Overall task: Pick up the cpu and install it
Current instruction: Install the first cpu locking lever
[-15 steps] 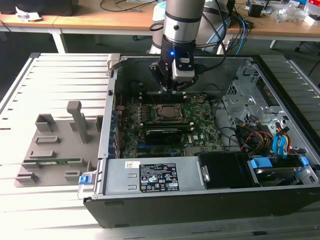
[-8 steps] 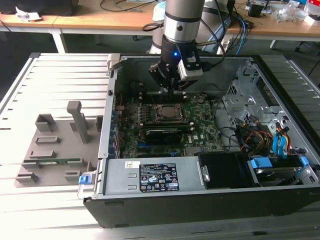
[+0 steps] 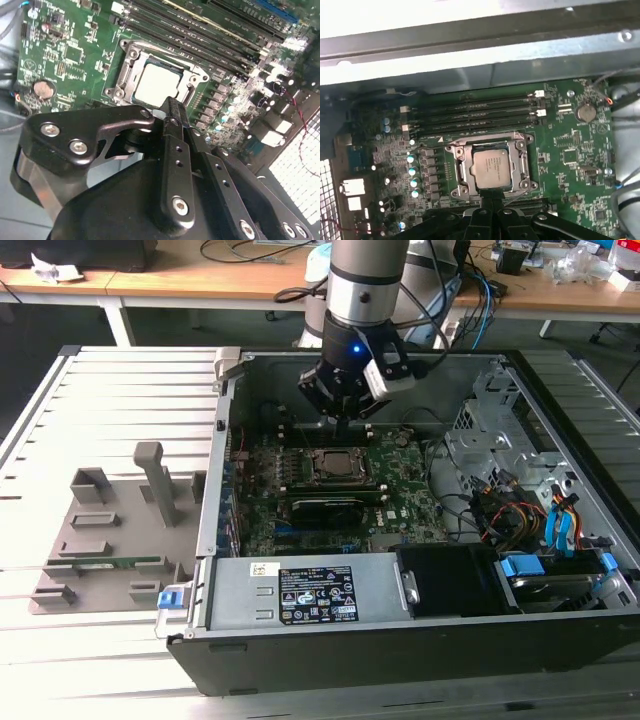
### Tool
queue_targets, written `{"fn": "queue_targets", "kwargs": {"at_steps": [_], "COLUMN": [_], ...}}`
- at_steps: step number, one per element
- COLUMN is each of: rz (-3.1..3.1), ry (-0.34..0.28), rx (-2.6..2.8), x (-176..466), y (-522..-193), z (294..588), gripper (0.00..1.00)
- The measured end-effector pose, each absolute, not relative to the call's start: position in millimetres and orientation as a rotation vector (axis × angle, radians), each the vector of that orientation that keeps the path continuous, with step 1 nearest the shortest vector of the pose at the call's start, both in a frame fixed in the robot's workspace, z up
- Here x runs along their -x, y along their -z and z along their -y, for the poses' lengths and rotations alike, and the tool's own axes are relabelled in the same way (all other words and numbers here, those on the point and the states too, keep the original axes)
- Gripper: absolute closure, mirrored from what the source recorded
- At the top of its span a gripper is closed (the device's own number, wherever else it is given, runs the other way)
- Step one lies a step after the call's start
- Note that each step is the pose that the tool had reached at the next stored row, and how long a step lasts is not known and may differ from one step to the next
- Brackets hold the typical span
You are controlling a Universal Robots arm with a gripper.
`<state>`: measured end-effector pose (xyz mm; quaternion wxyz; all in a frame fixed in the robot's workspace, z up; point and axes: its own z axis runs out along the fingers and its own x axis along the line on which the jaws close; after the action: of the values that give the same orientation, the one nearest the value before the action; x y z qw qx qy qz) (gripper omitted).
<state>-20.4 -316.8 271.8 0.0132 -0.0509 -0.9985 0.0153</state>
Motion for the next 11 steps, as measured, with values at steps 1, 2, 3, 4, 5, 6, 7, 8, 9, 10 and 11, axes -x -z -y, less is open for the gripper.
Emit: {"fn": "queue_targets", "kwargs": {"at_steps": [1,2,3,4,5,6,7,8,9,10,11], "rz": [3.112,3.113,3.114,3.114,3.114,3.114,3.114,3.114,3.114,3.121,3.136], "ry": [-0.033,-0.008,-0.007,-0.007,-0.008,-0.008,-0.008,-0.008,-0.008,-0.008,-0.009], "rx": [0.135,0.095,0.052,-0.001,-0.031,-0.051,-0.058,-0.059,-0.059,-0.059,-0.059], "x": [20.4,20.4,20.4,20.4,20.4,20.4,20.4,20.4,20.4,20.4,20.4], "y": [-271.8,-271.8,-271.8,-271.8,-271.7,-271.8,-271.7,-271.8,-271.7,-271.7,-271.5], "z": [316.8,316.8,316.8,316.8,316.8,316.8,316.8,316.8,316.8,316.8,316.7], "gripper": [0.89,0.89,0.89,0.89,0.89,0.89,0.89,0.89,0.89,0.89,0.89]}}
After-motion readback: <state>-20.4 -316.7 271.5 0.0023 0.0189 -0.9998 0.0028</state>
